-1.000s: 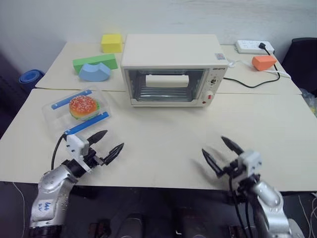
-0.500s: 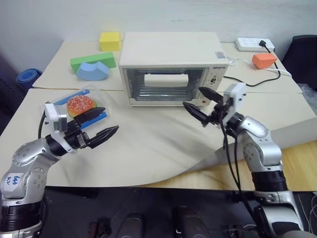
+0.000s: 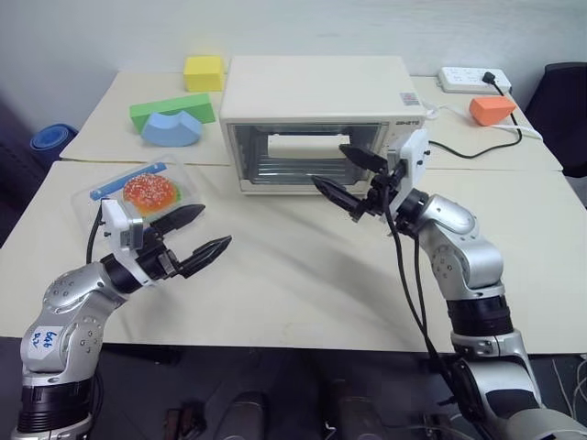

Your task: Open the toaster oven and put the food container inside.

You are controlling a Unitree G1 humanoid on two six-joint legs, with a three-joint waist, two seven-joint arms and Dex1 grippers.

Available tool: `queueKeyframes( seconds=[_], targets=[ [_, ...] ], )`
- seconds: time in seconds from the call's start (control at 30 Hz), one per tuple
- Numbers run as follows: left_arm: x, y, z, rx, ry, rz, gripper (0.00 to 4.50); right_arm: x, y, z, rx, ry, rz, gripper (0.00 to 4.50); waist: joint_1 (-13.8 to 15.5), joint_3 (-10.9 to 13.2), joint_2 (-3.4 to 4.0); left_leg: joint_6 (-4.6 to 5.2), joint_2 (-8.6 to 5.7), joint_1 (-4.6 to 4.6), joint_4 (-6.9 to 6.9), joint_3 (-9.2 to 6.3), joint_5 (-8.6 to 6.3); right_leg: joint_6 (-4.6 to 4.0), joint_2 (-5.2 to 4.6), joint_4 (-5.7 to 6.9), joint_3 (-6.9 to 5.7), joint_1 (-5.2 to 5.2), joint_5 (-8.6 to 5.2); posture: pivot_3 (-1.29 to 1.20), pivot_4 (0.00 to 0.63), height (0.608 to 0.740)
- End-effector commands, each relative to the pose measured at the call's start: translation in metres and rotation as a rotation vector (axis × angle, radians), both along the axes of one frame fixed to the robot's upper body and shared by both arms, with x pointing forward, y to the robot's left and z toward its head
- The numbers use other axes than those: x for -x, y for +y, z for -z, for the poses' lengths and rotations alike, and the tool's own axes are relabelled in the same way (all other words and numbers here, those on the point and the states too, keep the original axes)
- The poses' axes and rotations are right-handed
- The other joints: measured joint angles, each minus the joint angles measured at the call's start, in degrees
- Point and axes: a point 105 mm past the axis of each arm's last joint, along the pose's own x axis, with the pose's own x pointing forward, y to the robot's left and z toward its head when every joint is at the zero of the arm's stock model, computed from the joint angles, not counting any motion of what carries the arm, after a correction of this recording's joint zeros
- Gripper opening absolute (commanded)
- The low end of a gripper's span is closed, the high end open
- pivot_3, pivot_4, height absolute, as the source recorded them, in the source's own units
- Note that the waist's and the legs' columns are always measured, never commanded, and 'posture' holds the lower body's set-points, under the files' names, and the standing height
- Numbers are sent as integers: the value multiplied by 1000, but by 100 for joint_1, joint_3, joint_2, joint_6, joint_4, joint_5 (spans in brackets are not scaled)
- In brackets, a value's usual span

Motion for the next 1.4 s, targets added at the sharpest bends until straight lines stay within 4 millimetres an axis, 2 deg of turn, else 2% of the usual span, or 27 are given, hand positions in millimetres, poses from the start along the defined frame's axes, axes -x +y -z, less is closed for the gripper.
queueKeyframes(
  seconds=[0.03, 0.17, 0.27, 0.5, 0.7, 0.8, 0.97, 1.1, 1.23, 1.4],
  targets=[
    [3, 2, -4, -7, -36, -8, 4500, 9, 2, -6, 16, -12, -33, 4482, -1, 0, 0, 0, 0, 0, 1, 0, 0, 0, 0, 0, 1, 0, 0, 0, 150, 740],
    [5, 7, -2, -5, -36, -17, 4500, 19, -2, 4, 45, 44, -57, 4482, 9, 0, 0, 0, 0, -1, -5, -2, 0, 0, -1, -3, -1, 0, 0, 0, 150, 740],
    [6, 9, -2, 9, -33, -7, 4500, 12, -9, 10, 46, 59, -5, 4482, 3, 0, 0, 2, 0, -2, -4, 0, -1, 0, -1, -6, 1, 0, 0, 0, 150, 740],
    [4, 7, -2, 15, -31, 22, 4500, -4, -7, -7, -1, 0, 45, 4482, -31, 0, 0, 10, 0, 1, -2, -2, -2, 0, 0, 4, -1, -1, 0, 0, 150, 740],
    [3, 4, -3, 27, -29, 37, 4500, -2, 2, -10, 1, -28, 7, 4482, -91, 0, 0, 1, -4, -2, -4, -1, 3, 0, -3, 0, -1, -2, 0, 0, 150, 740],
    [3, 5, -2, 28, -26, 36, 4500, 3, 5, -5, 16, -25, -19, 4482, -111, 0, 0, 1, -6, -2, -3, -1, 3, 1, -5, 0, 0, -2, 1, 0, 150, 740],
    [2, 6, -1, 25, -20, 35, 4500, 8, -2, 8, 34, 25, -7, 4482, -111, 0, 0, 1, -5, -2, -8, -3, 3, 1, -4, 0, -1, -2, 1, 0, 150, 740],
    [1, 7, -1, 27, -20, 34, 4500, 2, -11, 15, 41, 57, 44, 4482, -112, 0, 0, 12, -5, -1, -5, 0, -4, 1, -4, 1, 2, -2, 1, 0, 150, 740],
    [-2, 4, -2, 34, -28, 39, 4500, -13, -17, 7, 16, 28, 96, 4482, -113, 0, 0, 11, -5, 1, -5, -2, -3, 1, -4, 3, 0, -2, 0, 0, 150, 740],
    [-3, 2, -4, 31, -35, 44, 4500, -16, -10, -4, -6, -24, 59, 4482, -114, 0, 0, -1, -5, 0, -9, -2, 4, 1, -3, 1, -1, -3, 0, 0, 150, 740]
  ],
)
